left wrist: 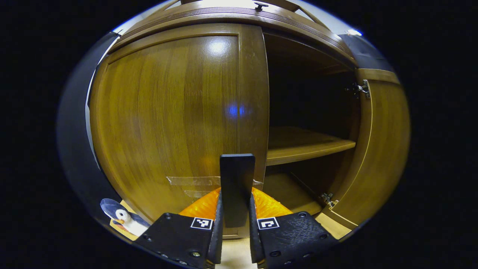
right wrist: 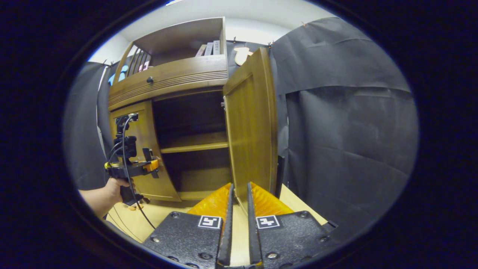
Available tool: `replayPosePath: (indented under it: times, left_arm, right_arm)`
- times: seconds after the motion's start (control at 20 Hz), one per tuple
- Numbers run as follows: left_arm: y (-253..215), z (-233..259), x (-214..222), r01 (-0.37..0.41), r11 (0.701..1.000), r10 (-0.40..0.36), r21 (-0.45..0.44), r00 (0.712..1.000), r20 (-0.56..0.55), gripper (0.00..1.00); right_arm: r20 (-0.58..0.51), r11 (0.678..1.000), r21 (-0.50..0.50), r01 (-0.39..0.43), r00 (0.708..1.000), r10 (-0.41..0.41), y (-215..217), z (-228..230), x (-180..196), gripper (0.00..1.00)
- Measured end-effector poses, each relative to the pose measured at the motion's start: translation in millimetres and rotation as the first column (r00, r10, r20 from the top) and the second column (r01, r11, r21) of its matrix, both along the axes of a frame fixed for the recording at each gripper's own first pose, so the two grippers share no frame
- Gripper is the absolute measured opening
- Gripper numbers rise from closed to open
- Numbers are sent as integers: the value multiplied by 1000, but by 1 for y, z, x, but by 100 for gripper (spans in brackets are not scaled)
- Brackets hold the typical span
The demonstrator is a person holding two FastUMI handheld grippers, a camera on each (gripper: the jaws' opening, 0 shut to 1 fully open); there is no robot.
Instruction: Open the right door of the double-door shoe cabinet with the right hand, and open the left door with the left hand.
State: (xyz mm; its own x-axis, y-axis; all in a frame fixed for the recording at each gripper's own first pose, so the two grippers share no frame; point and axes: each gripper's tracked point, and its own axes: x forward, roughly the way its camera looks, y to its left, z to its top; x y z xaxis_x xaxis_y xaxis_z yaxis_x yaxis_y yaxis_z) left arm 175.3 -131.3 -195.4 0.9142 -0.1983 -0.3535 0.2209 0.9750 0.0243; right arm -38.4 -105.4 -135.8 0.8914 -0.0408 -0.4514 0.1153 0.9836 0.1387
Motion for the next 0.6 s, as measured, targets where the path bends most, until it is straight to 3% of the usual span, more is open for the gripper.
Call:
replayPosePath:
  times: [0.25,0.6]
  left_arm:
    - [3,1,-9,1,1000,-1,11,1000,1,29]
    - [12,5,-38,-24,1000,24,11,1000,-1,29]
  right_arm:
    - [-6,998,-12,-55,998,55,14,-6,7,45]
    - [17,993,5,-119,993,119,34,-8,20,55]
